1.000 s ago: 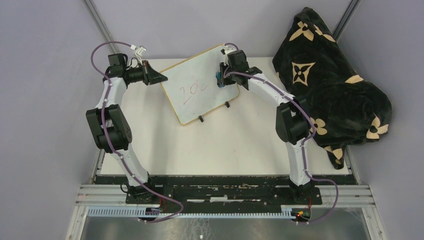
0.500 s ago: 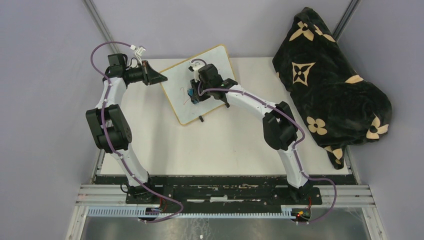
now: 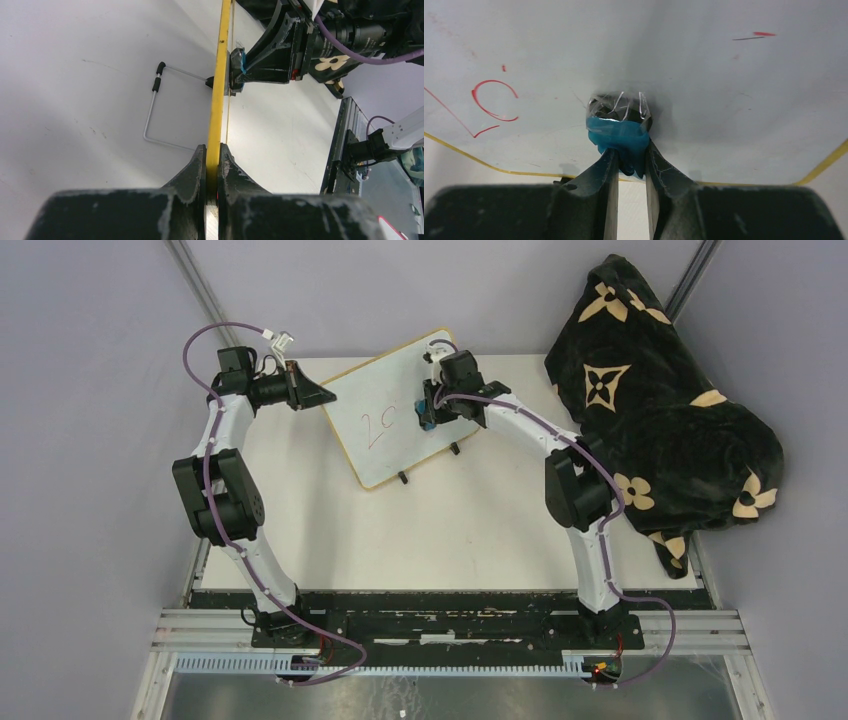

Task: Erase the whiteboard

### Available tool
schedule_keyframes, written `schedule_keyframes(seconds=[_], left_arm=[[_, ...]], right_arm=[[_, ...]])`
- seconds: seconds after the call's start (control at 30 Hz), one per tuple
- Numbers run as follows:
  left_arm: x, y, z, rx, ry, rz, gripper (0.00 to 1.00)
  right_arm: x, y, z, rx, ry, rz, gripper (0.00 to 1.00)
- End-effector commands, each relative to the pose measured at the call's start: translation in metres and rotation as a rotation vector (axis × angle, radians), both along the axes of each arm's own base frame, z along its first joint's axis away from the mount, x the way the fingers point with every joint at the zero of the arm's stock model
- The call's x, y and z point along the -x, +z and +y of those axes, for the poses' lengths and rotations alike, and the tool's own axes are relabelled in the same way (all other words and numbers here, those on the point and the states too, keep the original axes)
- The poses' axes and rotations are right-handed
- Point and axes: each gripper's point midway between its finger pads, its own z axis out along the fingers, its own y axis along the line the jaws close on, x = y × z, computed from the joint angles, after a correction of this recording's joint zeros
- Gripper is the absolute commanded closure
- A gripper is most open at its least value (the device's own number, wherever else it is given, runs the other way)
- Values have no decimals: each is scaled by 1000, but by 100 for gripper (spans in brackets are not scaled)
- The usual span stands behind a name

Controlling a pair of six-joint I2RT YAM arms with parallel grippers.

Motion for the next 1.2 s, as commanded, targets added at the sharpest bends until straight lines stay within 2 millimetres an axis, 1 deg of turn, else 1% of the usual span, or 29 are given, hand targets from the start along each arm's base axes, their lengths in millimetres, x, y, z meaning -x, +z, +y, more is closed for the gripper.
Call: schedule_keyframes(seconds=[0.0, 0.13, 0.27, 0.3, 0.43, 0.57, 0.63, 0.7, 0.77, 0.9, 1.07, 1.17], left_arm=[[-6, -20, 12, -126, 69, -6, 97], [-4, -20, 12, -130, 67, -4, 97], [-3, -22, 12, -130, 64, -2, 97], [-3, -22, 12, -129, 64, 1, 97], [-2, -24, 11, -125, 62, 8, 97], [-2, -24, 10, -126, 61, 8, 97], [-1, -24, 9, -125, 60, 10, 97], [-1, -24, 7, -126, 55, 10, 97], [0, -24, 7, -126, 56, 11, 97], [2, -25, 6, -126, 54, 14, 97], [2, -25, 6, -130, 56, 11, 97], [2, -23, 6, -135, 58, 6, 97]], right_arm=[[-39, 18, -48, 70, -144, -113, 99], [-42, 33, -43, 36, -145, -130, 99], [-37, 53, -20, -28, -106, -145, 99], [-33, 58, -12, -37, -88, -152, 99], [-7, 78, 36, -59, 18, -180, 99], [16, 84, 82, -77, 121, -179, 99], [23, 85, 99, -93, 150, -173, 99], [26, 79, 110, -101, 169, -157, 100], [27, 74, 115, -108, 175, -145, 99], [23, 66, 110, -81, 154, -147, 99], [12, 52, 95, -27, 103, -144, 100], [5, 47, 77, 17, 58, -145, 100]])
